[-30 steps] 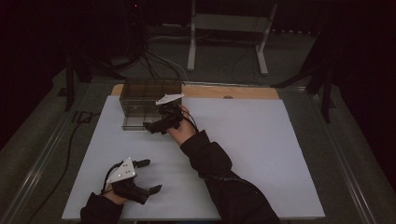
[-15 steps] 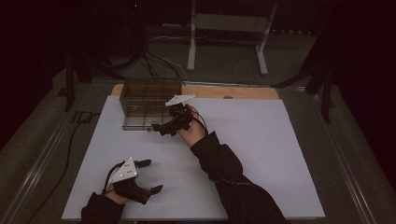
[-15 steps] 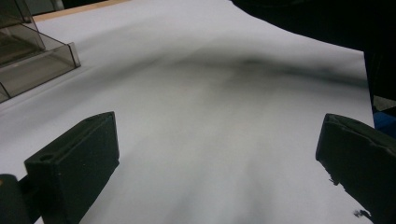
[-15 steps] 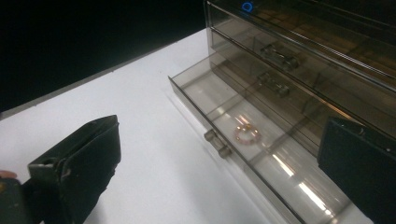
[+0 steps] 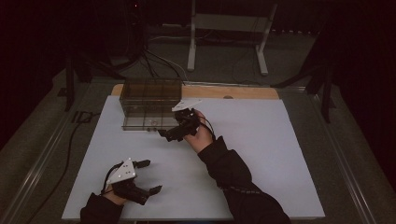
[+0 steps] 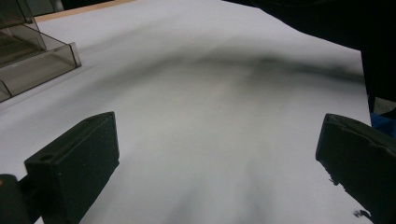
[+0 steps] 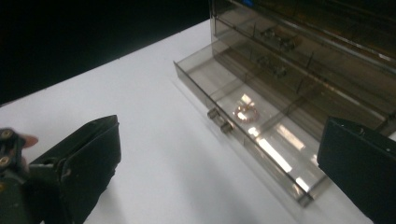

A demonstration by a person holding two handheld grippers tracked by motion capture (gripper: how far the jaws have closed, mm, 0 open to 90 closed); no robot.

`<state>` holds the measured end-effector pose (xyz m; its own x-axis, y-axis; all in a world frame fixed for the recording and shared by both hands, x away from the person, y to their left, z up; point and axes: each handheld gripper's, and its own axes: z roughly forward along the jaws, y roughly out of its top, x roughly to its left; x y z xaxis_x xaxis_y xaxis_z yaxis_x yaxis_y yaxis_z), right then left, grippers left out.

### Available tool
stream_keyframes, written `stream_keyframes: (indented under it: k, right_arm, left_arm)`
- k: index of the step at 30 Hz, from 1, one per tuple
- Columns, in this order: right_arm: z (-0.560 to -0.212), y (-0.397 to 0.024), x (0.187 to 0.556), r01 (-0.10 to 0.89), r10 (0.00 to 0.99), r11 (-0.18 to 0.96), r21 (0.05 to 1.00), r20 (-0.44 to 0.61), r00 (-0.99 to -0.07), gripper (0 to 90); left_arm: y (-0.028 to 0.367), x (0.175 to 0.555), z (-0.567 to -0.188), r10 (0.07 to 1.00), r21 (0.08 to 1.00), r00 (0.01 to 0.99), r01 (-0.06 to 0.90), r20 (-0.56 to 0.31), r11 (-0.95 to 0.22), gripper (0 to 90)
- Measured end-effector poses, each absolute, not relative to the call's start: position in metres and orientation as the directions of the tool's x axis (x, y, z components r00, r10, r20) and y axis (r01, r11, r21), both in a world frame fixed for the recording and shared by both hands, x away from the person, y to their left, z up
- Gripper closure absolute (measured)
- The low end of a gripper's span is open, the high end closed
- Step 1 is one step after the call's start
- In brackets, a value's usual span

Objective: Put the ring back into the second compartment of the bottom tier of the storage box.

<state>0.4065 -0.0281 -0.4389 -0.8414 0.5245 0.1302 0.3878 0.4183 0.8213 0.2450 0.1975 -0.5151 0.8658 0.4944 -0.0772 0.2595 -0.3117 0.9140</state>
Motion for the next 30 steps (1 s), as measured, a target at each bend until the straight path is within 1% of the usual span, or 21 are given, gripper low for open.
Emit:
stream_keyframes:
  k: [14, 17, 25, 30]
  right_arm:
    - [-0.449, -0.067, 0.393, 0.408, 0.552, 0.406, 0.817, 0.136, -0.823, 0.0]
    - [-0.453, -0.075, 0.389, 0.402, 0.559, 0.421, 0.813, 0.117, -0.821, 0.0]
    - [-0.463, -0.098, 0.378, 0.420, 0.573, 0.393, 0.818, 0.140, -0.808, 0.0]
    - [-0.469, -0.114, 0.368, 0.422, 0.583, 0.397, 0.815, 0.131, -0.802, 0.0]
  left_arm:
    - [0.196, 0.245, -0.515, 0.494, 0.912, 0.866, 0.260, -0.075, -0.318, 0.6]
    - [0.196, 0.245, -0.515, 0.496, 0.912, 0.865, 0.263, -0.078, -0.315, 0.6]
    - [0.197, 0.245, -0.515, 0.498, 0.911, 0.864, 0.263, -0.076, -0.317, 0.6]
    - [0.196, 0.245, -0.515, 0.496, 0.911, 0.865, 0.259, -0.071, -0.321, 0.6]
